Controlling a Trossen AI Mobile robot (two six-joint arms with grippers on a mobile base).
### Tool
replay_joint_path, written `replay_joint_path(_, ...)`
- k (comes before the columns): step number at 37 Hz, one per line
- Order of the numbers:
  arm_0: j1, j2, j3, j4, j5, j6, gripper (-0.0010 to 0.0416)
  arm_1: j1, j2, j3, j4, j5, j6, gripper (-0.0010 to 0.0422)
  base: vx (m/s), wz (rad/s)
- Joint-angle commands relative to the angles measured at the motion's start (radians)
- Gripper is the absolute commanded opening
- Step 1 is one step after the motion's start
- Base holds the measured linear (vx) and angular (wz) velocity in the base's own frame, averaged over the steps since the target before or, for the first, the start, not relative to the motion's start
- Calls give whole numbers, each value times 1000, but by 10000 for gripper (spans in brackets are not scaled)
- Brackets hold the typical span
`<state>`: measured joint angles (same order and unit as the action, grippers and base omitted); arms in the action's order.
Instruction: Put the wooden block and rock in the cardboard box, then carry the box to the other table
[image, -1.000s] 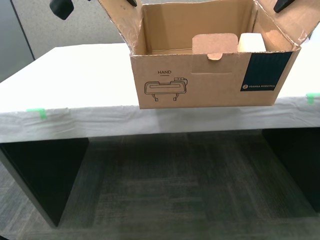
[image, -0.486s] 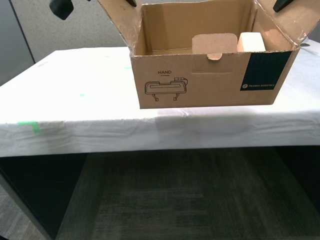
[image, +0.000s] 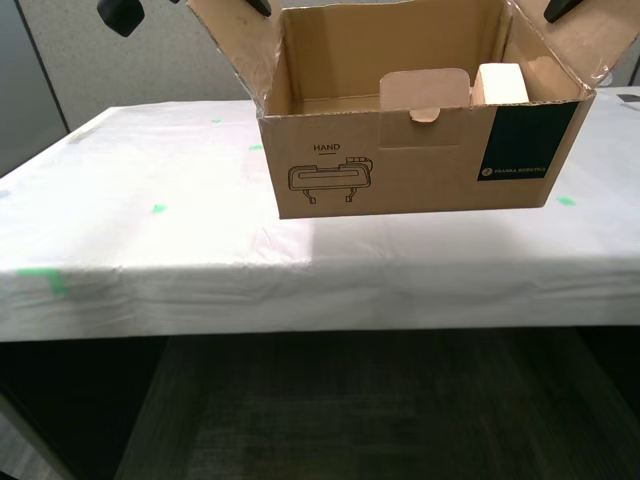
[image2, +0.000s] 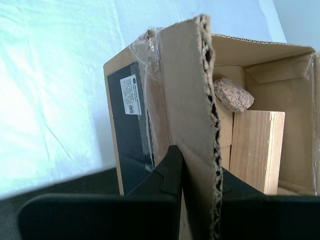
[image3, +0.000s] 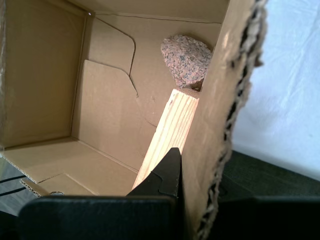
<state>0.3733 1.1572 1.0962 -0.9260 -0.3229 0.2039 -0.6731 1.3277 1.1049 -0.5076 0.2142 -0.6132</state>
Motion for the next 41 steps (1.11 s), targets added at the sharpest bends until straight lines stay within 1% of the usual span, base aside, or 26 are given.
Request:
replay_joint_path(1,2,-1,2,14,-28,3,0,-1,0,2,-2,22,21,0,144,9)
replay_joint_path(5,2,-1,2,13,-28,6,0,-1,0,2,-19,22,39,0,144,11)
replay_joint_path(18,2,-1,2,36,-29,6,-1,0,0,2,-34,21,41,0,142,4)
replay_joint_path(20,2,-1,2,34,-29,16,-1,0,0,2,-35,21,37,0,145,2)
replay_joint_path(22,2,-1,2,36,-29,35,-1,1,0,2,-38,21,37,-1,145,-1)
replay_joint_path(24,2,2,2,44,-29,37,-1,3,0,2,-38,20,37,0,145,-1)
replay_joint_path(26,2,16,2,64,-29,43,-1,8,0,2,-37,5,38,-1,144,-1)
replay_joint_path(30,2,46,2,90,-28,52,-1,21,15,2,-18,-57,47,-1,140,-9)
replay_joint_path(36,2,106,2,130,-28,75,-1,31,67,34,8,-55,83,-1,140,-6)
replay_joint_path(38,2,124,2,142,-28,77,-1,32,90,58,8,-56,99,-1,142,-1)
replay_joint_path(41,2,149,2,159,-28,77,-1,34,121,92,8,-56,102,-1,144,4)
